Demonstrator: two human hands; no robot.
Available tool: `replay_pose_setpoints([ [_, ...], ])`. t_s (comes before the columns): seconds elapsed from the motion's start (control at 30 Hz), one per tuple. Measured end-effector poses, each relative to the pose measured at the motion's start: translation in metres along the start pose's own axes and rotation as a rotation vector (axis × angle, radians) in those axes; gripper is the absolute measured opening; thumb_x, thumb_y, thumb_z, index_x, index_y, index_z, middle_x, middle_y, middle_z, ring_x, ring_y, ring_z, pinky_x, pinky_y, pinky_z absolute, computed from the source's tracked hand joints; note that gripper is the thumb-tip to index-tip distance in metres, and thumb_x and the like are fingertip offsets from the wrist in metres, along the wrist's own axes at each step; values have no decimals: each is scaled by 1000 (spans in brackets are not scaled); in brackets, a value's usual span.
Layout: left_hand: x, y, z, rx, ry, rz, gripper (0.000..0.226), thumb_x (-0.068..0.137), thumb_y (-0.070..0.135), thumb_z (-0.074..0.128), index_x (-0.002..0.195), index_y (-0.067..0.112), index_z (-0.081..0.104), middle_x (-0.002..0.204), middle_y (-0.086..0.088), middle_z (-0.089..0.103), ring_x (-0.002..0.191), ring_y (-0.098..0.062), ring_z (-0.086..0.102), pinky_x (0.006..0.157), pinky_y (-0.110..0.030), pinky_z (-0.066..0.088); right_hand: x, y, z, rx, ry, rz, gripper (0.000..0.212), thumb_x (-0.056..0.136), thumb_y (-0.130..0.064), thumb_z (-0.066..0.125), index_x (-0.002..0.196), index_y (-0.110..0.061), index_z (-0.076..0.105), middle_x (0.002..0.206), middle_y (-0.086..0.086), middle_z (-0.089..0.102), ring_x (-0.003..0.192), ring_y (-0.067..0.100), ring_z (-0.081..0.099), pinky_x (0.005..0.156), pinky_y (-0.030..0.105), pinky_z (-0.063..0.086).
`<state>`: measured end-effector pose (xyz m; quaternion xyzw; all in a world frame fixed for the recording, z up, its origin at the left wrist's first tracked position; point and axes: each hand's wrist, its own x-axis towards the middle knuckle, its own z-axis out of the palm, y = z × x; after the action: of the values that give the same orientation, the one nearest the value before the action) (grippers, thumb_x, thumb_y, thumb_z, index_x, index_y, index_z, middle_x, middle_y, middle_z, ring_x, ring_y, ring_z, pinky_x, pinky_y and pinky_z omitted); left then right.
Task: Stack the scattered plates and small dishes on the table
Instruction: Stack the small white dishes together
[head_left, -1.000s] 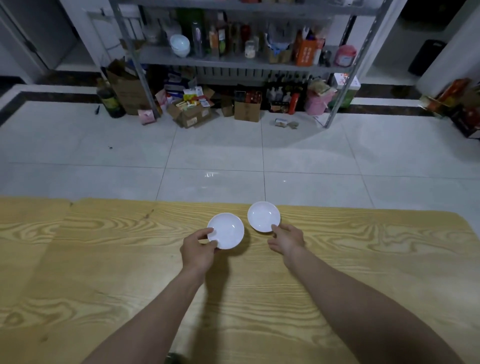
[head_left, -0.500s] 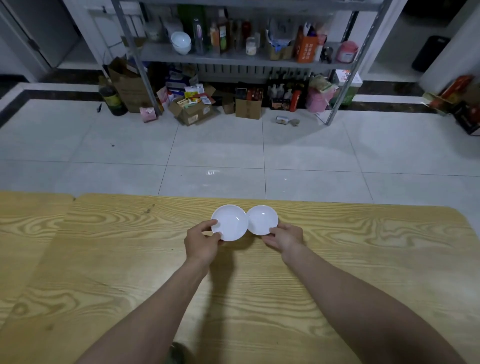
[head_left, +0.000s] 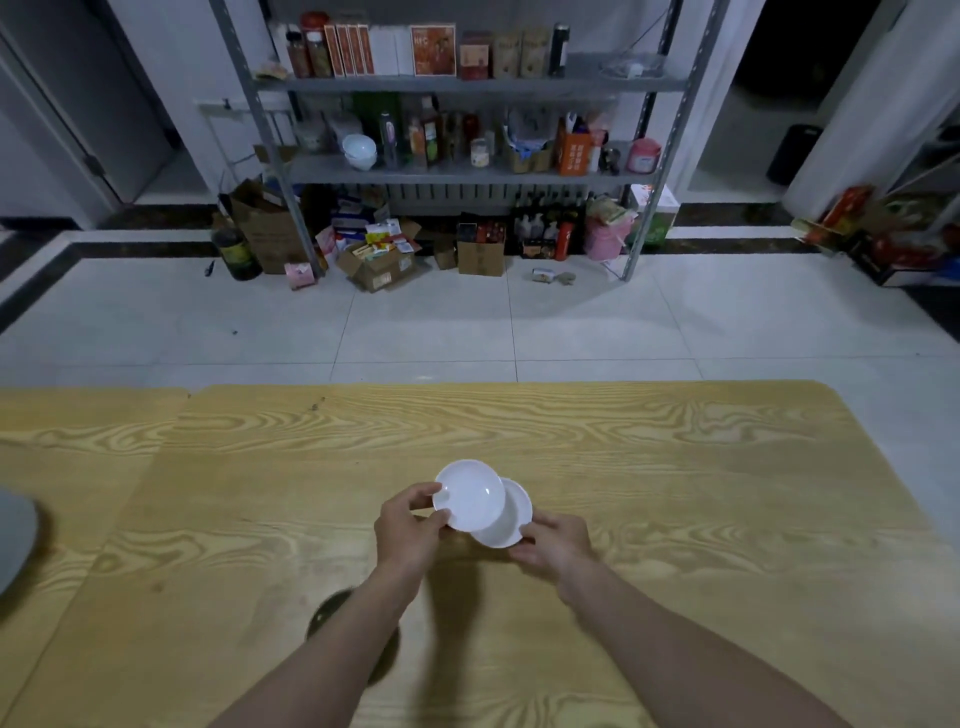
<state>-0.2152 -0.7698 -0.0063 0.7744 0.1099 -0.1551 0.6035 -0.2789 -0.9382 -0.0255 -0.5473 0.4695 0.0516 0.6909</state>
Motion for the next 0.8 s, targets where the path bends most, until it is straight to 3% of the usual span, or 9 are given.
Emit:
replay_pose_setpoints([
  [0.13,-32,-25,-11,57,-22,-13,36,78,-3,72,87,32,70,97,4,70,84,-26,69,83,-45,57,-32,38,-12,16,-3,2,19,88,7,61,85,-11,67,66,10,72,62,26,71,74,36,61],
  [0.3,-65,-57,-28,76,-83,-29,36,78,-4,71,90,30,70,99,1,71,82,-26,70,81,-47,58,-67,84,-20,52,19,28,13,91,8,60,96,-3,65,75,17,70,65,28,71,63,29,61],
  [0.43,-90,-76,-43,57,-158,-35,32,82,-9,66,98,19,69,104,-5,66,83,-31,70,69,-35,61,-95,115,-21,64,29,56,19,90,11,59,106,1,65,85,22,70,68,30,69,58,27,61],
  [0.57,-108,-96,-52,87,-175,-40,37,79,-8,68,92,26,69,103,-5,68,85,-28,70,80,-47,59,-111,141,-23,38,6,93,28,91,9,61,119,3,62,84,19,71,70,30,72,62,31,62],
  [0.8,-120,-113,-55,118,-176,-40,34,80,-7,67,100,21,70,102,-6,69,87,-24,69,79,-40,60,-117,155,-33,26,-22,118,34,94,6,58,128,3,58,85,17,71,71,29,72,64,32,62],
])
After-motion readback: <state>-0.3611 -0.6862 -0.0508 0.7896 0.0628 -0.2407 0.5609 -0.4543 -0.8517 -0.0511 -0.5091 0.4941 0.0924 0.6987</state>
